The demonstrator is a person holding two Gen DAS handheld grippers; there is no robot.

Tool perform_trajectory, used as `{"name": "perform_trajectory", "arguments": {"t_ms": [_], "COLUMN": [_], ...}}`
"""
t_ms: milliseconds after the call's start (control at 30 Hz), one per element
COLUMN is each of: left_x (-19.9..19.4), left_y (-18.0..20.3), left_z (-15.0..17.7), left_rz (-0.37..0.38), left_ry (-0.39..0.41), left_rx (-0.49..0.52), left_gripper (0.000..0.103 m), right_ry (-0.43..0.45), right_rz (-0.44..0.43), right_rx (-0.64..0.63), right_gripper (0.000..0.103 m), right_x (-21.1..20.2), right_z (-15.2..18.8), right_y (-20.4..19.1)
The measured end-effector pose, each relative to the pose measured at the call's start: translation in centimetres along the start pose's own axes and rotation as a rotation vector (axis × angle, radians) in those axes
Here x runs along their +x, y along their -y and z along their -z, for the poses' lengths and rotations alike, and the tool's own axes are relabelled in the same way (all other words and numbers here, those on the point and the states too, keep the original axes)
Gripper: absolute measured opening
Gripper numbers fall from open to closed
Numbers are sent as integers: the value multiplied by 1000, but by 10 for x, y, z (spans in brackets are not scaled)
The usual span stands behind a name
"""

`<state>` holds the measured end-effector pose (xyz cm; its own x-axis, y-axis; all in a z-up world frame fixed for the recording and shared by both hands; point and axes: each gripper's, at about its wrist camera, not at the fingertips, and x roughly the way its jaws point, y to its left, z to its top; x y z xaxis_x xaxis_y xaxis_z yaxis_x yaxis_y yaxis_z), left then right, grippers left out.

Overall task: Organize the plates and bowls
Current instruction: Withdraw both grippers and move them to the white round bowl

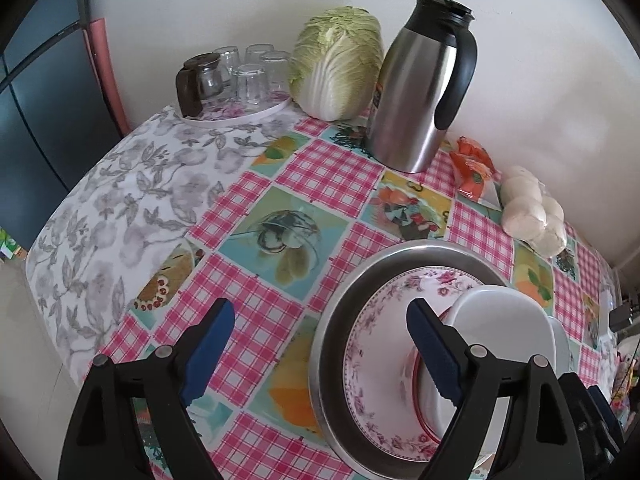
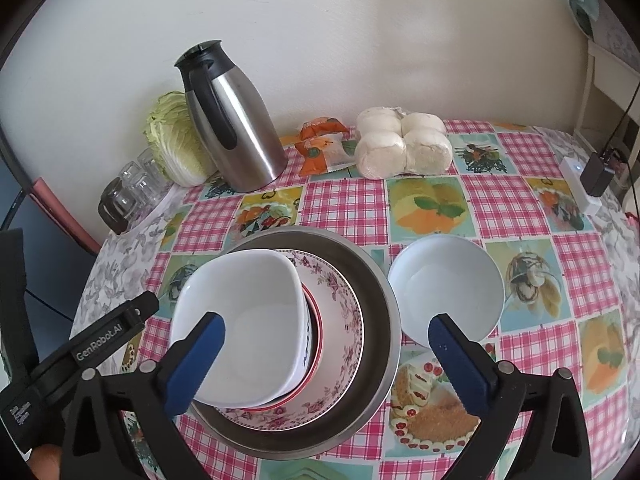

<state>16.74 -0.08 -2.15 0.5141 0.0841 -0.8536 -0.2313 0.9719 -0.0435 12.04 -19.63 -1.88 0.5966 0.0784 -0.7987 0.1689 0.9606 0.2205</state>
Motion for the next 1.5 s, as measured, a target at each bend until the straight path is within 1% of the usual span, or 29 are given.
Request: {"name": "perform_trajectory", "arguments": {"t_ms": [233,333,433,533,600,667,767,867,933,1033,1100,1200,1333,1500], "left_x": [-8,-16,-24,-34,-41,-50,-66,-76,-81,-84,-84,-78,-70,-54], "left_y": [2,6,14,23,29,35,48,64,76,95,111,136,163,188], "left_z": [-1,-1,-1,-1,-1,0,2,3,6,11,15,24,31,34], "left_rz": [-7,25,57,78,89,123,165,203,249,283,300,287,307,276], "left_ry": [48,87,127,174,197,222,271,284,276,258,239,200,146,108], "left_rx": [0,5,15,44,59,71,98,130,150,189,238,301,354,412], "left_gripper": [88,88,88,88,89,89,89,89,89,89,88,88,88,88], "right_ry": [10,27,54,81,98,118,133,148,157,158,154,139,113,26], "right_rz": [-18,-42,-45,-49,-37,-20,-30,-4,28,55,67,89,105,120], "right_rx": [7,23,43,81,105,141,202,252,279,308,322,338,348,344], "right_gripper": [103,103,103,103,103,103,103,103,103,103,103,103,103,103], "right_x": [-5,-10,-19,-29,-37,-44,-53,-62,-67,-71,-72,-71,-63,-36], "right_z": [-2,-4,-9,-14,-18,-20,-19,-17,-16,-15,-14,-12,-11,-11], "right_y": [2,7,17,34,49,67,95,122,139,159,169,183,195,208]}}
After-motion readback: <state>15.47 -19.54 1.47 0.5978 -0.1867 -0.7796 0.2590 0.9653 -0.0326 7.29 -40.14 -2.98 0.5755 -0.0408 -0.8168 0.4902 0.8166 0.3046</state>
